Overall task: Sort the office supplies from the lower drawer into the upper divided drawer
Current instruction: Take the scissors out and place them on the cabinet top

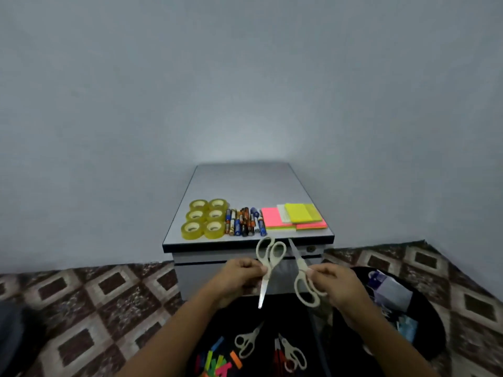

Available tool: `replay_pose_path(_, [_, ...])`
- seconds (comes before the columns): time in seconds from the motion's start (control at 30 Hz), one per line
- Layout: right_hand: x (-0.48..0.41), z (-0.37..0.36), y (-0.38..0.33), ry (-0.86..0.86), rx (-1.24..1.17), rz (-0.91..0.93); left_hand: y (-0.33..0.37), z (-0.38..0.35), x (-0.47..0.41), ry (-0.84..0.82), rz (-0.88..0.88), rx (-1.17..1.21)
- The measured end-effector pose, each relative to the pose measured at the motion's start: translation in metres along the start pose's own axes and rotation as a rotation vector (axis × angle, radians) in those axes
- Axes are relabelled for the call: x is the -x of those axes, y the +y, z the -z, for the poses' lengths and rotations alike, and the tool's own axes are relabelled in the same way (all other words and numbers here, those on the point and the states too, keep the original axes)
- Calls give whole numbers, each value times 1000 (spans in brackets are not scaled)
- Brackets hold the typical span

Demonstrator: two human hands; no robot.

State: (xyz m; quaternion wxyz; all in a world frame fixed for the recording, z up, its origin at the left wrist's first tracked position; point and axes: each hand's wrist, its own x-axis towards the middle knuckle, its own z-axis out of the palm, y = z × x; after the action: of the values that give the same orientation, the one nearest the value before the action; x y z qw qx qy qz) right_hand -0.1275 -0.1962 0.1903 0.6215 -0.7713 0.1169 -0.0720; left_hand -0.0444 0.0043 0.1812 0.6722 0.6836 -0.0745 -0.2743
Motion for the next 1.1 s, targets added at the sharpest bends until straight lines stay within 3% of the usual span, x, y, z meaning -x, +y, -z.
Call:
replay_pose_path(0.3, [-67, -8, -76, 80, -257, -78, 83, -16, -29, 159, -73, 162])
replay_pose_path(0.6, [-137, -21, -108, 104, -264, -117, 133, -5, -86, 281, -17, 120])
replay_pose_path(1.1, [-248, -38, -96, 168, 145, -60, 151, 28, -186, 386, 1, -98])
